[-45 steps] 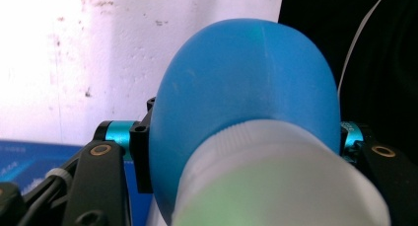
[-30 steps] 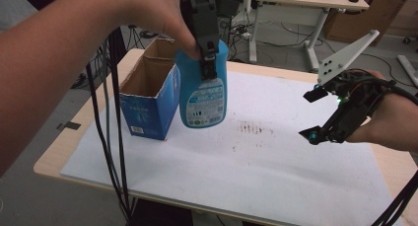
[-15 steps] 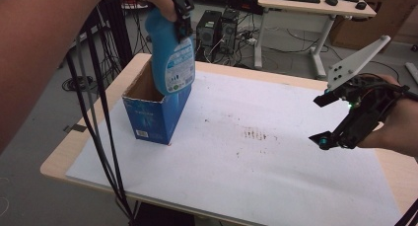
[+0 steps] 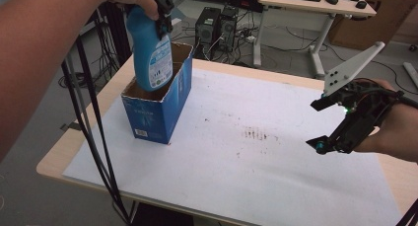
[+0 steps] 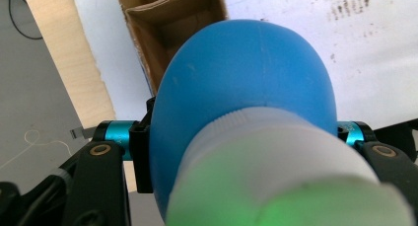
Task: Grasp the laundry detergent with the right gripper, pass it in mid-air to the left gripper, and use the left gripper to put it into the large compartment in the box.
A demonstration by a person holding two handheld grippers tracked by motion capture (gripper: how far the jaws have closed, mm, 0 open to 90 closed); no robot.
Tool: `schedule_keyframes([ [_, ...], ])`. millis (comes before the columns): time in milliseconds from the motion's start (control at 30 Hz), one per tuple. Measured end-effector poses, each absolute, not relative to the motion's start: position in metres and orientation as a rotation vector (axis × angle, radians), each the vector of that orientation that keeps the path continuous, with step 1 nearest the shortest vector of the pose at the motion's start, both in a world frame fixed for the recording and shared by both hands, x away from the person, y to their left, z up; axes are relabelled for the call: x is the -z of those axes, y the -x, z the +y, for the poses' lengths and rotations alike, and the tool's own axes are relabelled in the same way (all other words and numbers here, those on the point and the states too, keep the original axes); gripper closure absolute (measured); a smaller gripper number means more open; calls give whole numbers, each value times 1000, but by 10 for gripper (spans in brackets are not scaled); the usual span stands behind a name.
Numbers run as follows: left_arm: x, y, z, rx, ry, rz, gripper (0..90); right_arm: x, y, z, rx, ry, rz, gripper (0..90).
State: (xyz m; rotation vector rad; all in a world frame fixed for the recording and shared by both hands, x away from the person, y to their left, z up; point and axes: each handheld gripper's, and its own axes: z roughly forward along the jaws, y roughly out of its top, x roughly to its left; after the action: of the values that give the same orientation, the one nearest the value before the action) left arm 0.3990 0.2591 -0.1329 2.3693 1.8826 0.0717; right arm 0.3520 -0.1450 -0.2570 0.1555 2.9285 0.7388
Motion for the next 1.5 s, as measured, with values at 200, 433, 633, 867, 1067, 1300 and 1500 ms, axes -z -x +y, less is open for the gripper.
schedule_keyframes([
  [200, 156, -407, 270, -20, -2440, 1820, 380, 259, -352, -141, -731, -152, 2929, 6],
  [433, 195, -415, 274, 45, -2640, 1599, 380, 262, -351, -141, -713, -164, 2936, 6],
  [633, 229, -421, 271, 82, -2795, 1396, 380, 264, -350, -141, -699, -185, 2941, 6],
  [867, 262, -425, 267, 97, -2918, 1103, 379, 268, -352, -137, -681, -198, 2952, 6],
  [1067, 286, -427, 270, 138, -2979, 956, 378, 272, -353, -135, -659, -206, 2965, 6],
  [1300, 298, -431, 271, 149, -2979, 878, 378, 278, -355, -131, -660, -211, 2976, 6],
  [1500, 298, -434, 275, 171, -2962, 898, 343, 282, -357, -128, -662, -204, 2983, 6],
])
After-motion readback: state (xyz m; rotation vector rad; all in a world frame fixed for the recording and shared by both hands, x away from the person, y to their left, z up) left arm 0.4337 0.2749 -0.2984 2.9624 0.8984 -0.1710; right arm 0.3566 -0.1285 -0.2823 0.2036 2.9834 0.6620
